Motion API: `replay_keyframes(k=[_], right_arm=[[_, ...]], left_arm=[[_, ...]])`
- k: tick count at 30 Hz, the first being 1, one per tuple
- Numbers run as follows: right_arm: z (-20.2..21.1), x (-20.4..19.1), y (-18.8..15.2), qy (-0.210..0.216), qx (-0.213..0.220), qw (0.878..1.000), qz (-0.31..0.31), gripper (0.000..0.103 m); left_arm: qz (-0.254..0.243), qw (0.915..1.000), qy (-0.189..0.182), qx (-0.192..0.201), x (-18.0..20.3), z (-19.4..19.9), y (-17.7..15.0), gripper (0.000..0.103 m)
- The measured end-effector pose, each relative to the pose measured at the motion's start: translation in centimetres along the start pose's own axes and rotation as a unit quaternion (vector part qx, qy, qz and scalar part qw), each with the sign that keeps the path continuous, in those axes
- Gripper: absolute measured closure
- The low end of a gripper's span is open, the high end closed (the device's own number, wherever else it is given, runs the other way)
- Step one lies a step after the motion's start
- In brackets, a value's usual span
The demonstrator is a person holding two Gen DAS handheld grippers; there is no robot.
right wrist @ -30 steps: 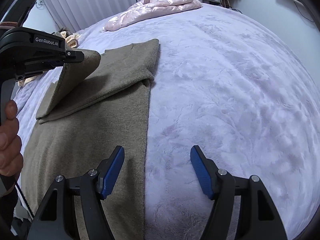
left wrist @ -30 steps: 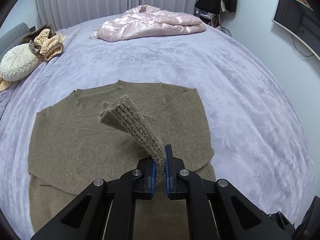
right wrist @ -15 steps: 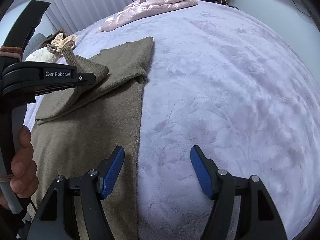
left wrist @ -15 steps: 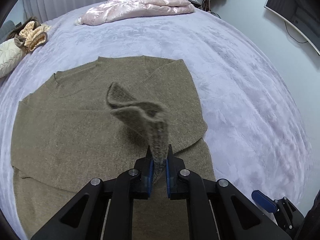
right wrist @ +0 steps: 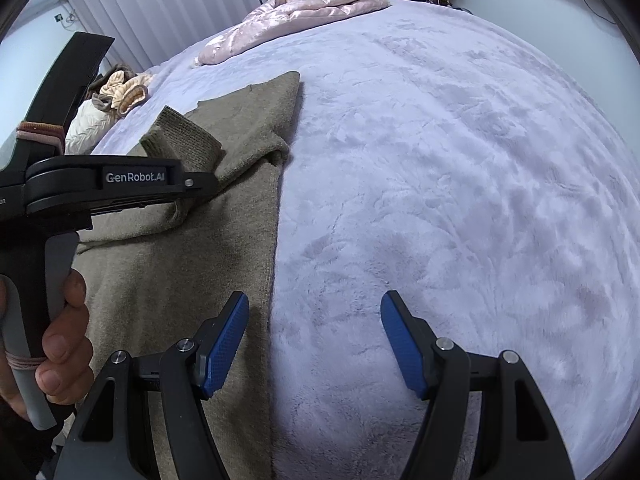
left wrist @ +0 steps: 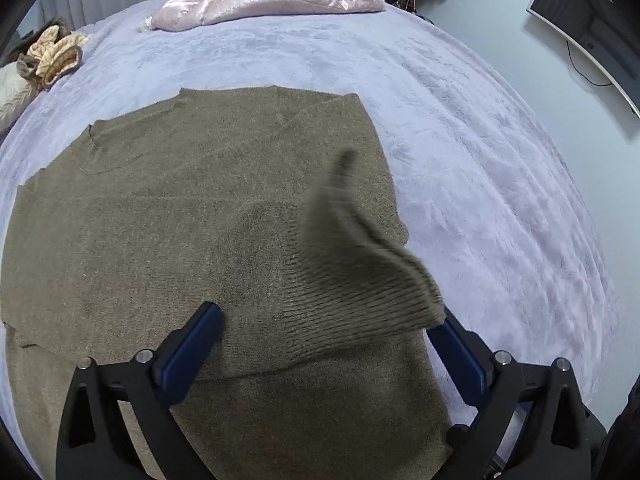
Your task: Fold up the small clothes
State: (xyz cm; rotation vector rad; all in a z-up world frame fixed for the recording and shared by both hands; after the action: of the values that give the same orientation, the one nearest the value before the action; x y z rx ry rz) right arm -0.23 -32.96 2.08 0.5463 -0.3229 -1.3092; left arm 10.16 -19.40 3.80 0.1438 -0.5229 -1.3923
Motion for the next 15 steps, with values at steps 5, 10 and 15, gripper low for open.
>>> replay_keyframes(k=[5,10,15], right_arm=[[0.1,0.2,-0.1,-0.002,-0.001,1.000,0.000,0.031],[0.2,0.4,0.0,-0.002,-0.002,1.000,-0.005,0.031],[0.5,0.2,1.0,-0.005,0.003,1.000,-0.003,0.031]], left_arm=[[-0.005,0.9999,-0.008,0.008,-0.2,1.1,0.0,0.000],[0.007,0.9997,-0.013,0.021,-2.5,2.6,0.4,0.000],[0.030,0.9981,0.034,0.041,-7.0,2.9,1.8,0.000]])
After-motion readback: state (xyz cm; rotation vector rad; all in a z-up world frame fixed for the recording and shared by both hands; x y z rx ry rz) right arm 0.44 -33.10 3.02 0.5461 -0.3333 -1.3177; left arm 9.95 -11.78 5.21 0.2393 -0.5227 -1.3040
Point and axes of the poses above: each gripper's, at about its wrist camera, not at the fingertips, and z roughly against the way its jaws point, x to its right, y to its top, the point moved 3 cm from there along -z, roughly the way its jaws point, and after that the axes turned 15 degrees about z, right-handed, at the moved point
